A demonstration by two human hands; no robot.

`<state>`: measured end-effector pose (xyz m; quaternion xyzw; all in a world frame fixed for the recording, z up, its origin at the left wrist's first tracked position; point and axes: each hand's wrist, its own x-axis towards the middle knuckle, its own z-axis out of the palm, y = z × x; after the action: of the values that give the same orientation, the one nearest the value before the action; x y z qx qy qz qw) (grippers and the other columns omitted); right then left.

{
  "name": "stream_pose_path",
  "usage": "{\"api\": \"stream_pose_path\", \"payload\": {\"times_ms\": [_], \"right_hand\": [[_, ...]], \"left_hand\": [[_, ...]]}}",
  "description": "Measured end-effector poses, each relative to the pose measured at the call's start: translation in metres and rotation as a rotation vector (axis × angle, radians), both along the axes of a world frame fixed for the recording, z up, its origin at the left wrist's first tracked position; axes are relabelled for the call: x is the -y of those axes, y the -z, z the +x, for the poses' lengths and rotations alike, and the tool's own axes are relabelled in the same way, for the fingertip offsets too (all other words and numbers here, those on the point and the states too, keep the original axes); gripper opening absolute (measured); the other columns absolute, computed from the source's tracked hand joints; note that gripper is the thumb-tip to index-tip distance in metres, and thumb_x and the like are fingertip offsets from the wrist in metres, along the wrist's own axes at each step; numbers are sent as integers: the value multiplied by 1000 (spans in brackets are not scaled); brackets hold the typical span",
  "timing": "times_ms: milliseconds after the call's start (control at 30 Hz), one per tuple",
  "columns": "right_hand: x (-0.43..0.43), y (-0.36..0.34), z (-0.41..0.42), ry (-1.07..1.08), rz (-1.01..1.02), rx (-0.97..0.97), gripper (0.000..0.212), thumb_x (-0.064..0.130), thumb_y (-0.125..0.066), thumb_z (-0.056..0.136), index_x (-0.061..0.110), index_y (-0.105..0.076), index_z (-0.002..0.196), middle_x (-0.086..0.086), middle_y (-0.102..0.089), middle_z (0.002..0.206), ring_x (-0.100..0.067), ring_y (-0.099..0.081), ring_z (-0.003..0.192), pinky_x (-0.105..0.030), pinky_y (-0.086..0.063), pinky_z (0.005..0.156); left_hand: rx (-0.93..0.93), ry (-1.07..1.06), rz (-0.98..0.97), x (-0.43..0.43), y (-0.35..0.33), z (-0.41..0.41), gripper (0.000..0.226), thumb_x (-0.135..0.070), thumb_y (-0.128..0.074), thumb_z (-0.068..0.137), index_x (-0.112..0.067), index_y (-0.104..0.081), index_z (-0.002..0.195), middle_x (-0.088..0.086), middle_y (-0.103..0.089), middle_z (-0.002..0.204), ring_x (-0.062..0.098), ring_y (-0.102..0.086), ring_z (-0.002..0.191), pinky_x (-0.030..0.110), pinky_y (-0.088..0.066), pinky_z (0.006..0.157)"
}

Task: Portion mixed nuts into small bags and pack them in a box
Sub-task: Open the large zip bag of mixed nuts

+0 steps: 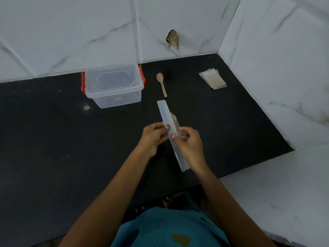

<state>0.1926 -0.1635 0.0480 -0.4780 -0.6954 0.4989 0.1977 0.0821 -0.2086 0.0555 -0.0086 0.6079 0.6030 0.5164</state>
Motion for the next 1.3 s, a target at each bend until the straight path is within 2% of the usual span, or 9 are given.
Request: {"api": "stream_pose_path", "payload": {"times_ms": [167,300,433,500,600,833,1033,1167,1300], "right_hand": [[-2,-2,-4,-22,-115,-28,15,14,-64,84,10,-60,98,8,-58,83,-3,-57,76,-1,-43,57],[5,-12,-8,-50,155,22,9,9,-62,84,13,-57,91,2,-58,89,-8,-57,83,-10,-45,64],[15,-22,-12,-233,492,239,16,13,-54,90,9,-55,106,-5,-52,111,-13,-52,99,-27,-47,84],[19,-23,-13,-295,509,275,23,20,-52,91,10,-53,113,-5,-50,114,-14,-52,100,-31,-47,87],[16,-25,-12,-181,361,112,25,26,-56,89,14,-54,111,0,-50,106,-7,-51,88,-18,-46,73],[0,-25,-9,-65,-86,13,20,21,-63,85,12,-59,103,10,-55,81,1,-53,72,-6,-44,57],[9,-36,-12,-86,240,-15,10,9,-62,84,14,-57,91,7,-53,82,0,-51,69,-7,-42,63],[16,-42,-16,-191,426,35,7,11,-60,86,11,-58,93,3,-51,89,-6,-51,74,-18,-44,67],[11,-45,-15,-144,345,-1,11,21,-62,85,18,-56,95,2,-52,92,0,-49,72,-4,-41,64]], "left_hand": [[-13,11,-24,1,-2,1,25,-11,-60,87,-8,-57,111,4,-60,95,13,-60,86,26,-54,73],[-305,17,-34,2,-7,0,23,-19,-58,89,-11,-53,110,5,-59,100,16,-61,92,27,-54,78],[-478,56,-32,0,-14,-2,15,-28,-59,88,-16,-55,97,2,-60,95,12,-60,84,20,-49,68],[-462,77,-33,1,-16,-6,8,-17,-59,88,-15,-56,96,1,-60,90,9,-60,76,19,-49,62],[-310,41,28,4,-18,-9,13,-8,-56,89,-6,-59,102,3,-61,83,9,-58,68,20,-51,60],[-121,5,89,9,-15,-6,13,-9,-58,88,-11,-57,101,4,-64,92,11,-64,83,23,-56,71],[-461,88,-7,13,-22,-4,18,-30,-63,85,-13,-59,90,5,-63,83,8,-58,69,19,-47,60],[-399,104,99,17,-33,-3,13,-19,-58,89,-11,-63,80,3,-63,73,4,-58,61,10,-47,53],[-209,76,167,20,-39,-5,13,-7,-53,91,-8,-64,84,1,-67,75,3,-66,63,15,-54,61]]}}
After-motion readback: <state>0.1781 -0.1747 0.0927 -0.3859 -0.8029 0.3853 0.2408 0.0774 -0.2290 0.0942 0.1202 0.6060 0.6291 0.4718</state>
